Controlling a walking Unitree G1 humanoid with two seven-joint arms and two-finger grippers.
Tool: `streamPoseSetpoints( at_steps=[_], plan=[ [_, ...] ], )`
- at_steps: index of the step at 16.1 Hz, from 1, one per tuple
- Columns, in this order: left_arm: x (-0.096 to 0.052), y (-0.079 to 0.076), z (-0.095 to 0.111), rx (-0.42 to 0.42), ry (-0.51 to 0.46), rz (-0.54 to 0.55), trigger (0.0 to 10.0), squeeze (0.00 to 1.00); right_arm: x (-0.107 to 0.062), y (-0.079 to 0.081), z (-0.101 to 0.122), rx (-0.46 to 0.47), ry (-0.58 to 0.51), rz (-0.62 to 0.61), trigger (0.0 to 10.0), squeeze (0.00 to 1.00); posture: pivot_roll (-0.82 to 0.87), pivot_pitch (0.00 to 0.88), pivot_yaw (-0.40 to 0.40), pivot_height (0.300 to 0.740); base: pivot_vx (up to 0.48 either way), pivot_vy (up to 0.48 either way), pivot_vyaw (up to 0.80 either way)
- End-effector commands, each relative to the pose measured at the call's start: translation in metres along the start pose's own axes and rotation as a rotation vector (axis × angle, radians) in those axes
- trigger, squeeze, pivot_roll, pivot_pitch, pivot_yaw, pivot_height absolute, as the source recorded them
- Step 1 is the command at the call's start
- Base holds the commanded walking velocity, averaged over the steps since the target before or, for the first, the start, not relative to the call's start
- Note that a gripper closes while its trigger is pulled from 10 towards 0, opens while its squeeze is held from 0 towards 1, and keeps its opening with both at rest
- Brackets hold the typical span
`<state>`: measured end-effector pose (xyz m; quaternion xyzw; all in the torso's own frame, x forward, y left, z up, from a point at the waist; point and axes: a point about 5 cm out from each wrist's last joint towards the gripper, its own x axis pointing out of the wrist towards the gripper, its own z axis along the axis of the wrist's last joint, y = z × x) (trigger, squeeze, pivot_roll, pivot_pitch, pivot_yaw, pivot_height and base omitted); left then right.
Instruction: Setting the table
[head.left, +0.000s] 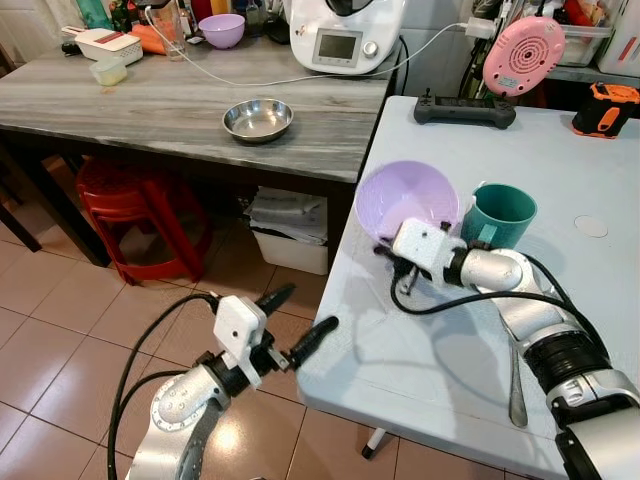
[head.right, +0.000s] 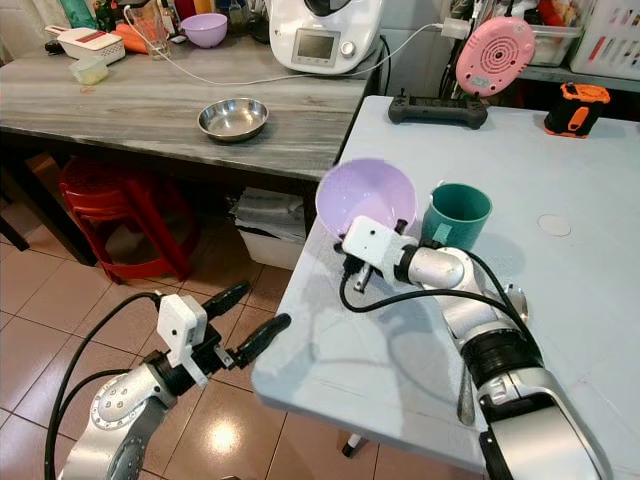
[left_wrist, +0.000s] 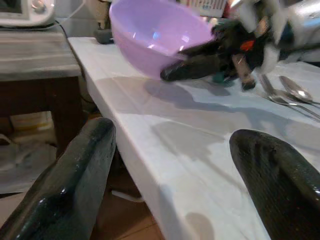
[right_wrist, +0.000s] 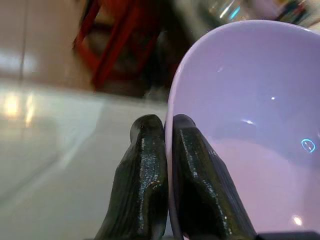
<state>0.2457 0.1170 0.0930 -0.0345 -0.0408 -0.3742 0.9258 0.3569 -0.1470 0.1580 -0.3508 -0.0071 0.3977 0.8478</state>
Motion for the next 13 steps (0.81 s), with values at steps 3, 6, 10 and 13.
streamPoseSetpoints(
  at_steps=[3, 6, 10, 13],
  plan=[
    [0.002, 0.018, 0.006, 0.040, -0.017, 0.125, 10.0, 0.00, -0.002, -0.005, 0.035, 0.021, -0.219, -0.110, 0.0, 0.00, -0.06, 0.073, 0.074, 0.740, 0.000, 0.000, 0.00],
    [0.005, 0.047, 0.006, 0.019, 0.008, 0.410, 10.0, 0.00, -0.011, 0.021, 0.051, 0.076, -0.348, -0.243, 0.0, 0.00, -0.06, 0.067, 0.066, 0.740, 0.000, 0.000, 0.00],
    [0.002, 0.060, 0.005, -0.028, 0.003, 0.517, 10.0, 0.00, -0.021, 0.055, 0.062, 0.204, -0.376, -0.366, 10.0, 0.00, -0.07, 0.067, 0.077, 0.740, 0.000, 0.000, 0.00],
    [0.007, 0.066, 0.008, -0.025, 0.004, 0.529, 10.0, 0.00, -0.028, 0.071, 0.056, 0.355, -0.337, -0.489, 10.0, 0.00, -0.09, 0.074, 0.098, 0.740, 0.000, 0.000, 0.00]
  ],
)
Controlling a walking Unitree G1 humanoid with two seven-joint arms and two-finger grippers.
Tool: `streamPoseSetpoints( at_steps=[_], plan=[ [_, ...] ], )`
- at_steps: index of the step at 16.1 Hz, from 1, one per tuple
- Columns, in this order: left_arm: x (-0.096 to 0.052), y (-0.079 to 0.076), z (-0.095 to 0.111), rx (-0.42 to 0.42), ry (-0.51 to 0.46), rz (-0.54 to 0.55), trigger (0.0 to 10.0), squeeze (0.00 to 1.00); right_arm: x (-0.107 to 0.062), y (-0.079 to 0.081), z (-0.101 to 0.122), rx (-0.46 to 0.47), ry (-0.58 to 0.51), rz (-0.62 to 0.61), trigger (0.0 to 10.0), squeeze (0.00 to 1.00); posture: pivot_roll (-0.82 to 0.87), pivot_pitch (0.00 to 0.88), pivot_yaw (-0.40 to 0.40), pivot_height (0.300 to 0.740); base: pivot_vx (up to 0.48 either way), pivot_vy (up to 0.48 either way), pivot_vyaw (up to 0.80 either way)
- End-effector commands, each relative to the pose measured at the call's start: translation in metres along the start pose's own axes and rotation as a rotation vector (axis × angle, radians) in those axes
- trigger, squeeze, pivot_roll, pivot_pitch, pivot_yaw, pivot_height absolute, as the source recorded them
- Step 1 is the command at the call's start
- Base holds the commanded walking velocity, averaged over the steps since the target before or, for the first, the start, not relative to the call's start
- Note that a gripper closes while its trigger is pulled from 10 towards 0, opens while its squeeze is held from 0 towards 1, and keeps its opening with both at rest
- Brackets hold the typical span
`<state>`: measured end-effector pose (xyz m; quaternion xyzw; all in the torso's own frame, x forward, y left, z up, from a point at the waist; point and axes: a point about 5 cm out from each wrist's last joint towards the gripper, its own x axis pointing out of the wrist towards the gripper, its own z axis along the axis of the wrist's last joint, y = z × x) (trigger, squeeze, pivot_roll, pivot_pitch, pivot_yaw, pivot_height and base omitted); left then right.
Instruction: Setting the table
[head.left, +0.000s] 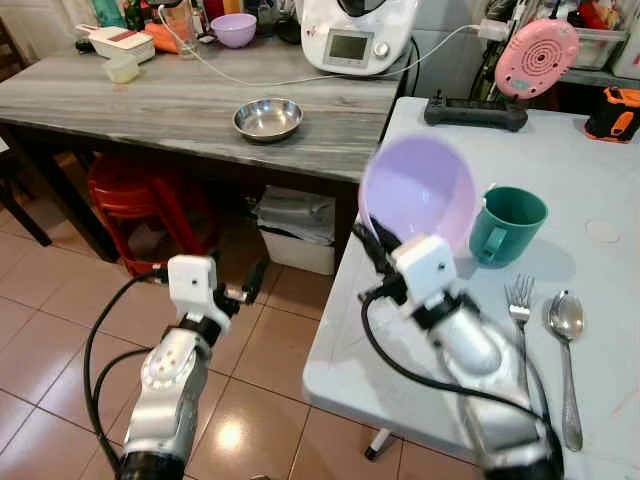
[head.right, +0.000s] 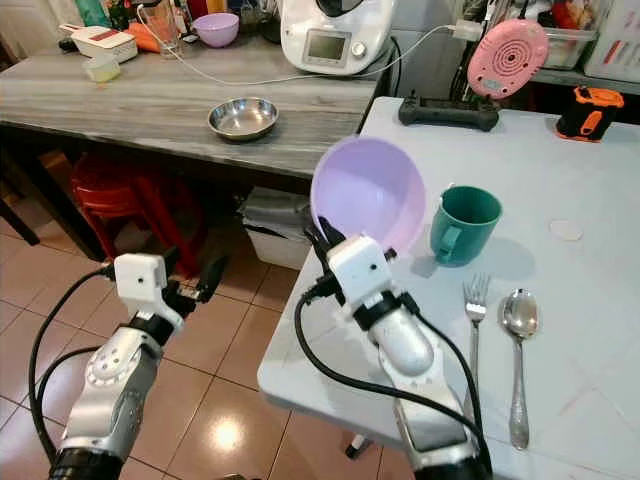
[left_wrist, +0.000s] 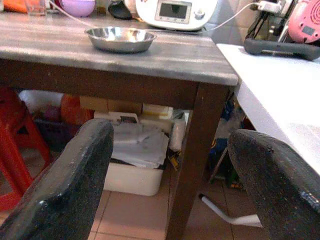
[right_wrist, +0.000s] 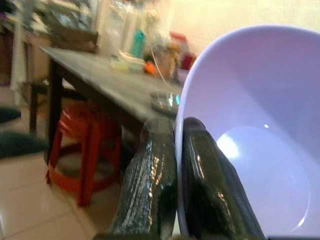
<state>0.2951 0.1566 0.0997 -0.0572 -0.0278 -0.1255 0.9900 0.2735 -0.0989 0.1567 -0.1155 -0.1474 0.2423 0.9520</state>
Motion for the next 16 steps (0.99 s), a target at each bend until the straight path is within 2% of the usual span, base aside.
streamPoseSetpoints(
  at_steps=[1, 3, 5, 7, 16],
  plan=[
    [0.001, 0.003, 0.000, 0.001, 0.007, 0.008, 10.0, 0.00, -0.003, -0.008, 0.006, -0.001, -0.019, -0.065, 10.0, 0.00, -0.09, 0.074, 0.103, 0.740, 0.000, 0.000, 0.00],
    [0.004, 0.001, 0.001, -0.004, 0.006, 0.004, 10.0, 0.00, -0.009, -0.019, 0.005, 0.008, -0.013, -0.150, 10.0, 0.00, -0.10, 0.073, 0.111, 0.740, 0.000, 0.000, 0.00],
    [0.005, 0.000, 0.000, -0.011, 0.008, -0.002, 10.0, 0.00, -0.019, -0.031, 0.003, 0.061, 0.020, -0.267, 10.0, 0.00, -0.10, 0.069, 0.120, 0.740, 0.000, 0.000, 0.00],
    [0.006, 0.000, 0.001, -0.008, 0.007, -0.007, 10.0, 0.00, -0.020, -0.032, 0.003, 0.053, 0.030, -0.281, 10.0, 0.00, -0.10, 0.068, 0.120, 0.740, 0.000, 0.000, 0.00],
    [0.003, 0.002, 0.001, -0.010, -0.002, 0.011, 10.0, 0.00, -0.009, -0.026, 0.009, 0.064, 0.002, -0.241, 10.0, 0.00, -0.07, 0.068, 0.103, 0.740, 0.000, 0.308, -0.66]
  ],
)
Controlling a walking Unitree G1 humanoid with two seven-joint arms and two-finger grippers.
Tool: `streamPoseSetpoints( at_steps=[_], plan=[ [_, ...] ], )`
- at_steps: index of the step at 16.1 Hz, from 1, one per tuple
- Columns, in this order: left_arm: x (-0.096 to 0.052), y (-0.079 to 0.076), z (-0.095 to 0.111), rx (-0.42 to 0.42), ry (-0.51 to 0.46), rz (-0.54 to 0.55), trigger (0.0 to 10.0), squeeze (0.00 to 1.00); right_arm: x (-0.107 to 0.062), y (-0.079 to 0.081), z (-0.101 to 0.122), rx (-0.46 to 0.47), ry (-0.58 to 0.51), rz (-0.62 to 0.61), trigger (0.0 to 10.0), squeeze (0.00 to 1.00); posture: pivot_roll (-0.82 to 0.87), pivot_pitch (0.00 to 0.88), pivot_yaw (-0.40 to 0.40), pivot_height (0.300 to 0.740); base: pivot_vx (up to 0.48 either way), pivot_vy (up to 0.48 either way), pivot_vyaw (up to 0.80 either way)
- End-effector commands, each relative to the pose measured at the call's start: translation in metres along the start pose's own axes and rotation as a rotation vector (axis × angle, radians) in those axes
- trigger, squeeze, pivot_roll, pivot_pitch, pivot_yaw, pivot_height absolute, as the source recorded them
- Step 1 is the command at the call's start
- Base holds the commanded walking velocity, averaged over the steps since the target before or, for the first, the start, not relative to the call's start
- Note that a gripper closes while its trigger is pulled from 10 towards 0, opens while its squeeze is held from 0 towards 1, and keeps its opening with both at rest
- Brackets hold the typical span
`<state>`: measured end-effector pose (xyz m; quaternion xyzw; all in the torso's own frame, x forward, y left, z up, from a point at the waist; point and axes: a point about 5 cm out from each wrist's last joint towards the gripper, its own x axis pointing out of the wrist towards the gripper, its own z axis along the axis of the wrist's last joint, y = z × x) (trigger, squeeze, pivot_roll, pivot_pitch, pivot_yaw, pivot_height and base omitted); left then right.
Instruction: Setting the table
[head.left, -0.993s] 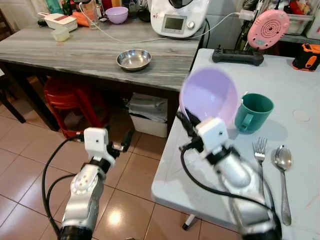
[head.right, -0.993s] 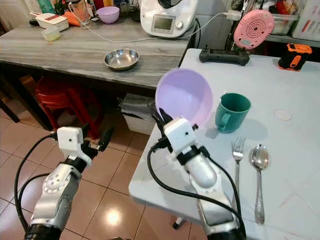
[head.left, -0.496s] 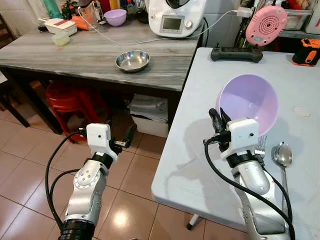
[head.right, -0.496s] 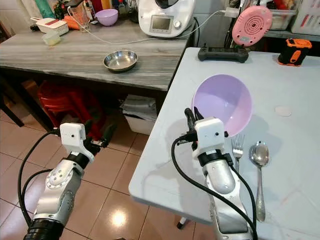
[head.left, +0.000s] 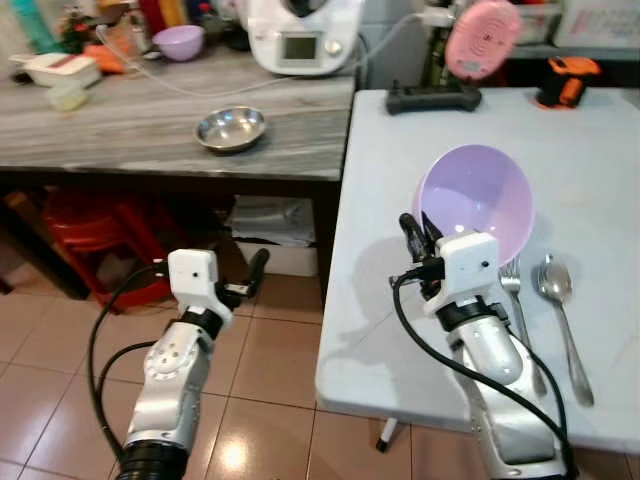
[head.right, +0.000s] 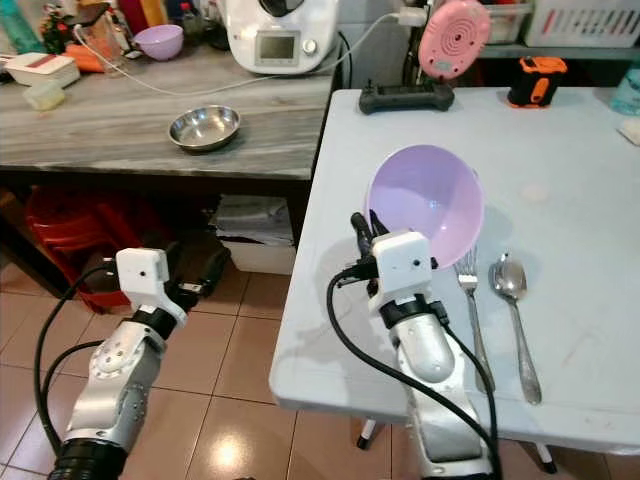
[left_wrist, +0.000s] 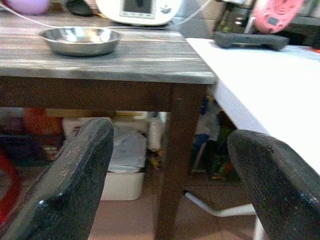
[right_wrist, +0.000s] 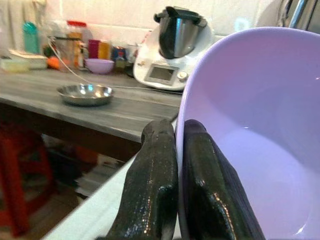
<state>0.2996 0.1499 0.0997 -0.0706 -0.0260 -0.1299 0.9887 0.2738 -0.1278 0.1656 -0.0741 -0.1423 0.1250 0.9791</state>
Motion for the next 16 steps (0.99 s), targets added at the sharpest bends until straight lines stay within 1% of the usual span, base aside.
streamPoseSetpoints(
  at_steps=[1, 6, 10, 16],
  plan=[
    [-0.0043, 0.0074, 0.0023, 0.018, -0.003, 0.022, 10.0, 0.00, 0.0030, 0.0033, 0.0060, 0.008, -0.025, 0.012, 10.0, 0.00, -0.07, 0.072, 0.100, 0.740, 0.000, 0.326, 0.00],
    [-0.0049, 0.0063, 0.0019, 0.019, 0.001, 0.017, 10.0, 0.00, 0.0052, 0.0039, 0.0079, 0.002, -0.034, 0.009, 10.0, 0.00, -0.07, 0.080, 0.108, 0.740, 0.000, 0.327, 0.00],
    [-0.0012, 0.0052, 0.0031, 0.022, 0.000, 0.012, 10.0, 0.00, 0.0030, 0.0023, 0.0069, 0.007, -0.030, -0.009, 10.0, 0.00, -0.07, 0.081, 0.116, 0.740, 0.000, 0.329, 0.00],
    [0.0030, 0.0019, 0.0034, 0.025, -0.004, 0.013, 10.0, 0.00, 0.0040, 0.0064, 0.0069, 0.017, -0.034, 0.002, 10.0, 0.00, -0.08, 0.073, 0.112, 0.740, 0.000, 0.341, 0.00]
  ],
)
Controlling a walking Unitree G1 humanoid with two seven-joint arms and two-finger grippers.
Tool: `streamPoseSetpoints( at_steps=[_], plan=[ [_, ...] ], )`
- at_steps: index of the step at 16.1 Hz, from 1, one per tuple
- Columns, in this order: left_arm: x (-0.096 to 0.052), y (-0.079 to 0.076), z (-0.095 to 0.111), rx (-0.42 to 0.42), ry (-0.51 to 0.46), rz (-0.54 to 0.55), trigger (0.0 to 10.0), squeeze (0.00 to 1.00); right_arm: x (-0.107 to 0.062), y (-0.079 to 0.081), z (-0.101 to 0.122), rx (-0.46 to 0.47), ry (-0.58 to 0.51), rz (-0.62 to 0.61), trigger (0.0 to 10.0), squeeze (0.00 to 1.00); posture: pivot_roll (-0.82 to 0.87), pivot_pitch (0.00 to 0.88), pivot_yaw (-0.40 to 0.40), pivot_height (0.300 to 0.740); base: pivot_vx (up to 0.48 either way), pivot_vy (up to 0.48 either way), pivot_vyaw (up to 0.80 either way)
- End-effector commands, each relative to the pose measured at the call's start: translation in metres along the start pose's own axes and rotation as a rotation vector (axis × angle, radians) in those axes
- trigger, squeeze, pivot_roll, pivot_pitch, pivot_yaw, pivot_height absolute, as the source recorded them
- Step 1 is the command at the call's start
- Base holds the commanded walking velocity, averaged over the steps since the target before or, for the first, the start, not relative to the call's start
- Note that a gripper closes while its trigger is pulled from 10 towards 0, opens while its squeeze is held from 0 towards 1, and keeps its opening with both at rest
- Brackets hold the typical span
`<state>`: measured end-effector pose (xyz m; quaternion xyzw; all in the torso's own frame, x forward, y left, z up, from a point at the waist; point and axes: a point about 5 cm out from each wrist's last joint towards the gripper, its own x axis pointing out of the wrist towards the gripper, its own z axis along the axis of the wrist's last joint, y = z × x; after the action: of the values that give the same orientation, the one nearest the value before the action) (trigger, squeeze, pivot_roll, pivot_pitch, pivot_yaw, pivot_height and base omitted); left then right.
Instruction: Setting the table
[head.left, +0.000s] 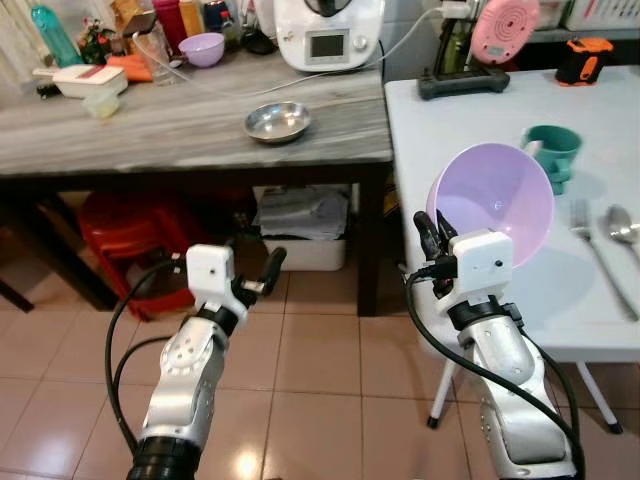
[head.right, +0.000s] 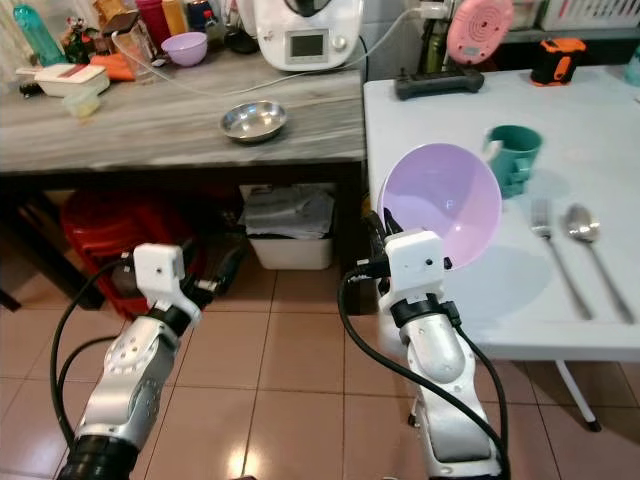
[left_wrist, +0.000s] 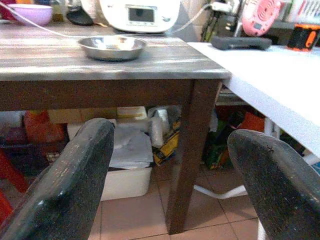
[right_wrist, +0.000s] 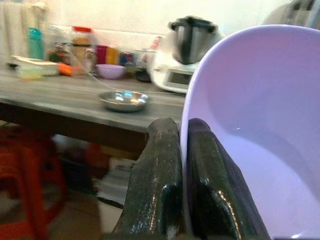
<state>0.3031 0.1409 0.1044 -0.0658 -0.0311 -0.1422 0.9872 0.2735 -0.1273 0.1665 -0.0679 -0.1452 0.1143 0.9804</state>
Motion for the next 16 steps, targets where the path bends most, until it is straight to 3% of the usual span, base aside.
streamPoseSetpoints(
  at_steps=[1, 11, 16],
  plan=[
    [-0.003, 0.010, 0.000, 0.015, 0.003, 0.039, 10.0, 0.00, 0.004, 0.006, 0.005, 0.011, -0.026, 0.024, 10.0, 0.00, -0.08, 0.072, 0.109, 0.740, 0.000, 0.356, 0.00],
    [-0.004, 0.007, -0.002, 0.029, -0.001, 0.053, 10.0, 0.00, 0.005, 0.005, 0.004, 0.007, -0.027, 0.035, 10.0, 0.00, -0.07, 0.063, 0.101, 0.740, 0.000, 0.435, 0.00],
    [-0.012, 0.027, 0.006, 0.140, -0.044, 0.147, 10.0, 0.00, -0.007, -0.002, -0.001, -0.015, -0.007, 0.012, 10.0, 0.00, -0.08, 0.049, 0.106, 0.740, 0.000, 0.052, 0.00]
  ],
)
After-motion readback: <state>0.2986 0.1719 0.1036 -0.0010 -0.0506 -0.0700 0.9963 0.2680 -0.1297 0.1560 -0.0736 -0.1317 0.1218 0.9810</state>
